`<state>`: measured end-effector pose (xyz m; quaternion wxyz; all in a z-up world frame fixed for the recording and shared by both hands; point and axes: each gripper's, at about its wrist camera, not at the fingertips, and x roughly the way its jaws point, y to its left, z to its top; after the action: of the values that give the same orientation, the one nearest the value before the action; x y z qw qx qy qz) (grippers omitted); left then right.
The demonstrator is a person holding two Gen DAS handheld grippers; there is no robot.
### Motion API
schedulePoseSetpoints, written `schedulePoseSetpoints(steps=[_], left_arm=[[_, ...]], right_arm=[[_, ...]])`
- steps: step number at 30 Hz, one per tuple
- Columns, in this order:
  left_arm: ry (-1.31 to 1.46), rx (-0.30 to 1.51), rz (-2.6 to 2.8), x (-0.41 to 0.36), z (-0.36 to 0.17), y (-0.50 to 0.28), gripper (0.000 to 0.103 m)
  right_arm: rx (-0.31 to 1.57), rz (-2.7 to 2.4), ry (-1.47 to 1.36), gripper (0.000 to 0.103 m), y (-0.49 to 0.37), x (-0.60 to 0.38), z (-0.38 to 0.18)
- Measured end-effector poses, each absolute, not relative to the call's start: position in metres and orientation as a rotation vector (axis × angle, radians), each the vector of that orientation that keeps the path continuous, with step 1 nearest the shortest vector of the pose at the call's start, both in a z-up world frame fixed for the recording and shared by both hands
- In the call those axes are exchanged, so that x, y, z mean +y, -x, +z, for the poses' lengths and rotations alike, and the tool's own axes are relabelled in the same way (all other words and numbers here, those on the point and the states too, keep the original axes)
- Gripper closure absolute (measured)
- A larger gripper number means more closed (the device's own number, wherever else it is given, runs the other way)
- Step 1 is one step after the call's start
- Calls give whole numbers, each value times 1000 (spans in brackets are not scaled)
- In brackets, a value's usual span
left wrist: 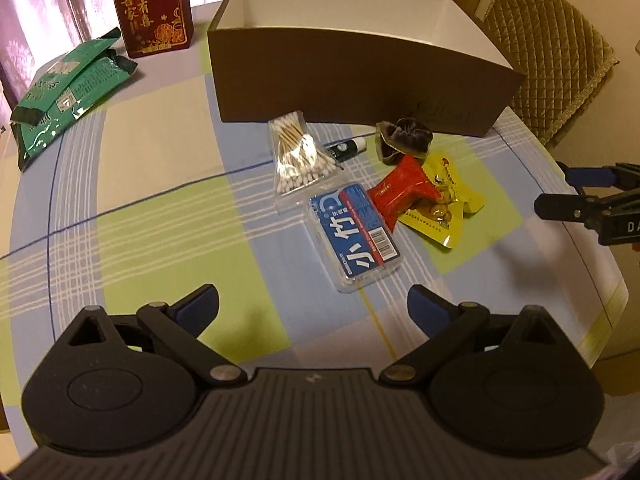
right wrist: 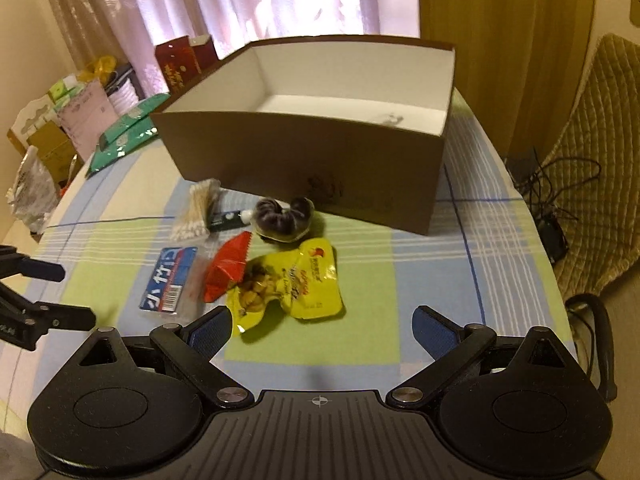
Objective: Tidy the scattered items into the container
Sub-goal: 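Withdraw both tools from the box toward the items left on the table, then grasp yellow snack packet with right tool while left tool reaches toothpick box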
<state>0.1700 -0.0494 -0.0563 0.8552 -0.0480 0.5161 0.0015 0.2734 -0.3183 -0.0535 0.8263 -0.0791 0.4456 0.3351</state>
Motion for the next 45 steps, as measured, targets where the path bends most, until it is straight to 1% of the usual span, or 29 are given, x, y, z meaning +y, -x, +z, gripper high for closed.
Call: schedulePoseSetpoints(steps=[12, 21, 23, 26, 29, 32, 33, 34, 35, 38, 40, 41, 43, 45], left_arm=[[90, 1087, -19, -61, -69, -177, 6], [84, 1103, -45, -71, -83, -191, 7], [85, 1108, -61, -75, -87, -197, 10], [73, 1106, -66, -79, -92, -207, 10], [59, 1113, -64, -83, -99, -218, 15], [51, 1124, -56, -85, -106, -227, 16], [51, 1128, -55, -85, -108, -230, 18], [53, 1132, -50, -85, -111, -233, 24], [54, 1135, -43, -85, -113, -236, 26], [73, 1139, -33, -82, -118, -242, 28], [86, 1134, -44, -80, -118, -242, 38], [89, 1130, -45, -79, -118, -240, 39], [95, 1120, -42, -76, -118, -236, 45], [106, 1115, -34, -71, -117, -231, 48]], right_arm=[[1014, 642, 4, 2, -289, -339, -78], [1047, 576, -14, 2, -304, -353, -95], [1048, 573, -16, 2, -307, -354, -96], [1042, 572, -20, 2, -312, -354, -98], [1040, 568, -33, 2, -316, -355, -98], [1039, 562, -40, 2, -318, -356, -98], [1037, 559, -46, 2, -318, -356, -98], [1037, 558, -52, 2, -319, -357, -98], [1038, 557, -62, 2, -319, -358, -99], [1042, 562, -85, 2, -321, -358, -98], [1041, 571, -97, 2, -320, -357, -98], [1043, 576, -104, 2, -320, -357, -98], [1053, 588, -140, 2, -320, -357, -98], [1079, 595, -203, 2, -321, -358, -100]])
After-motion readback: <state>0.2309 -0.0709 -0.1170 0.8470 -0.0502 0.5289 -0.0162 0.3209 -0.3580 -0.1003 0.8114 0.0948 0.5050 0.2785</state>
